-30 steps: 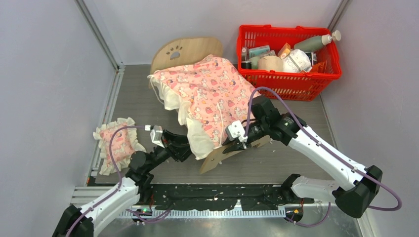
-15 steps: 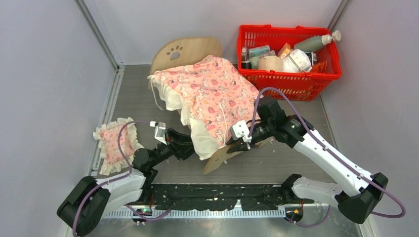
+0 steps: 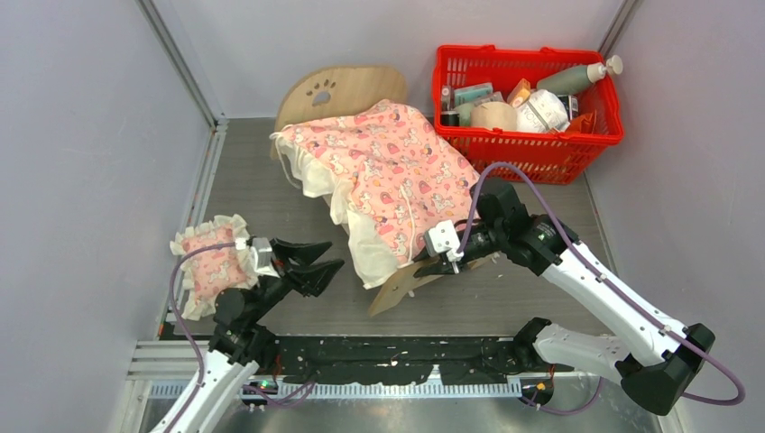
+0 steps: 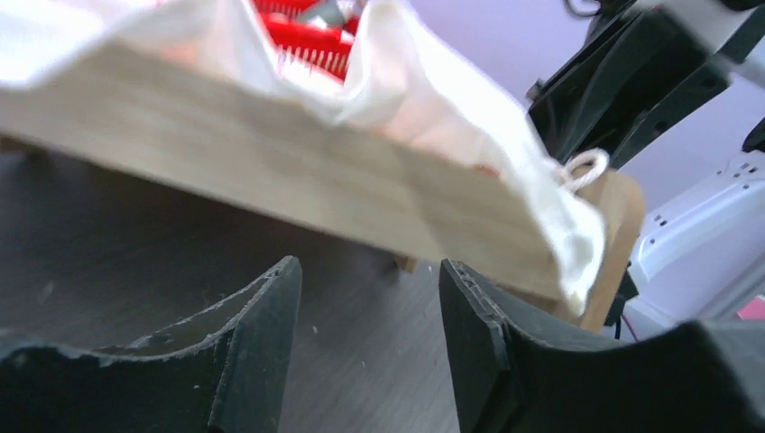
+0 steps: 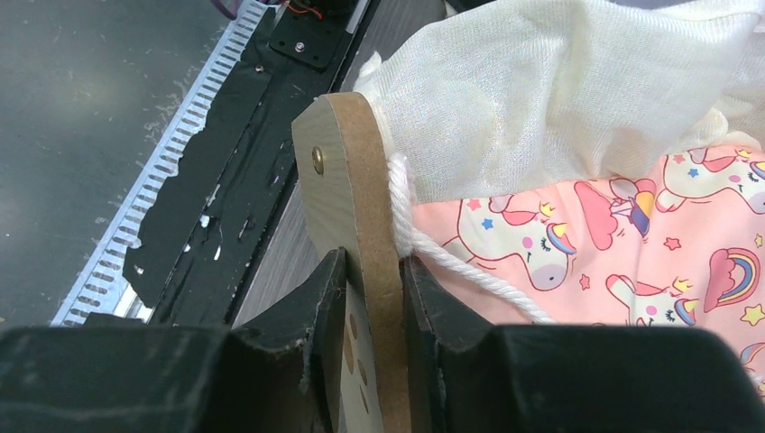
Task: Set up the pet bed
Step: Cross the ropes on the bed frame.
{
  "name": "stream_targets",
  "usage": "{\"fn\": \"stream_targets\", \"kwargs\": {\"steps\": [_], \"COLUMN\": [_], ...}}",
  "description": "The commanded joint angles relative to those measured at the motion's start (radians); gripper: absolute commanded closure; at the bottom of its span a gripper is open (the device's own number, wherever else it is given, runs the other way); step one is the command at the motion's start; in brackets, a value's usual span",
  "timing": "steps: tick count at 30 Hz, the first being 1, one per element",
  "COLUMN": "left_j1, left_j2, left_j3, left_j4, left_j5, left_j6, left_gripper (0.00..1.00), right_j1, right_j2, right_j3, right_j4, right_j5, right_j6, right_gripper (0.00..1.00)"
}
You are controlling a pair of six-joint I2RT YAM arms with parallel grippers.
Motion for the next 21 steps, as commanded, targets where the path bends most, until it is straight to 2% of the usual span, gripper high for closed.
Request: {"fn": "stream_targets", "kwargs": {"steps": [1, 4, 9, 13, 21], "left_j1": [0.005, 0.005, 0.004, -0.008, -0.146], "left_j2": [0.096, 0.218, 0.339, 0.460, 0.692], "left_j3": [-0.078, -0.125, -0.139, -0.107, -0.106], "left_j4": [-0.019, 0.137, 0.308, 0.417, 0.687], "left_j5": [0.037, 0.085, 0.101, 0.167, 0.147], "left_j6": [-0.079, -0.115, -0.117, -0.109, -0.043], "left_gripper": [0.41, 0.45, 0.42, 0.42, 0.41], "right_j1": [-0.044, -0.050, -0.053, -0.053, -0.053], "right_j2": [-0.063, -0.064, -0.063, -0.060, -0.067], "right_j3": [0.047, 0.053, 0.052, 0.054, 0.042], "right_j4": [0.251, 0.295, 0.364, 0.398, 0.396], "right_j5": [0.119, 0.113, 0.112, 0.101, 0.098], "right_j6": [0.006, 0.038, 0.086, 0.119, 0.127], "right_gripper": [0.95, 0.95, 0.95, 0.95, 0.95]}}
